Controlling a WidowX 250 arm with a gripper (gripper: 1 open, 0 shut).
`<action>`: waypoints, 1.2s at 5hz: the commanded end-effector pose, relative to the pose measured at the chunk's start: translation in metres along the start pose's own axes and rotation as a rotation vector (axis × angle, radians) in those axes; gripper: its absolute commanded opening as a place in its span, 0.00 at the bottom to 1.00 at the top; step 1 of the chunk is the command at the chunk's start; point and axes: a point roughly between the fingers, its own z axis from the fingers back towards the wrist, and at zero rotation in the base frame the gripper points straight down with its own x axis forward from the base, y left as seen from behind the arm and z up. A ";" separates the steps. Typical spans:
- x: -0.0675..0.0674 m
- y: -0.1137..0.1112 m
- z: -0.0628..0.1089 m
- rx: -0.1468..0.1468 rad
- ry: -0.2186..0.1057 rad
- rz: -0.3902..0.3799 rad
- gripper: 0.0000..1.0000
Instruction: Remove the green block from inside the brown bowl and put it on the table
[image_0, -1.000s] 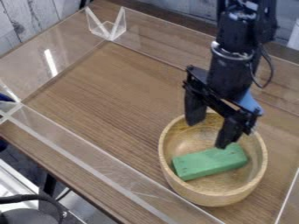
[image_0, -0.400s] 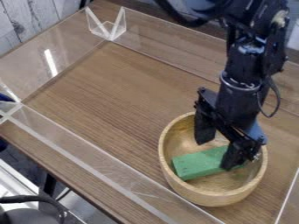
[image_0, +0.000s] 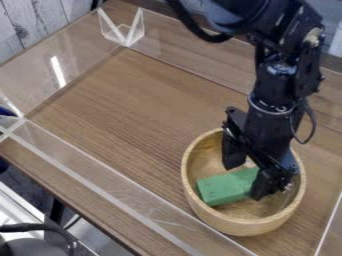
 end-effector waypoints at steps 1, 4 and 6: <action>0.006 -0.002 0.015 0.019 -0.077 -0.031 1.00; 0.007 0.000 0.023 0.030 -0.129 -0.050 1.00; 0.008 0.001 0.022 0.035 -0.146 -0.062 1.00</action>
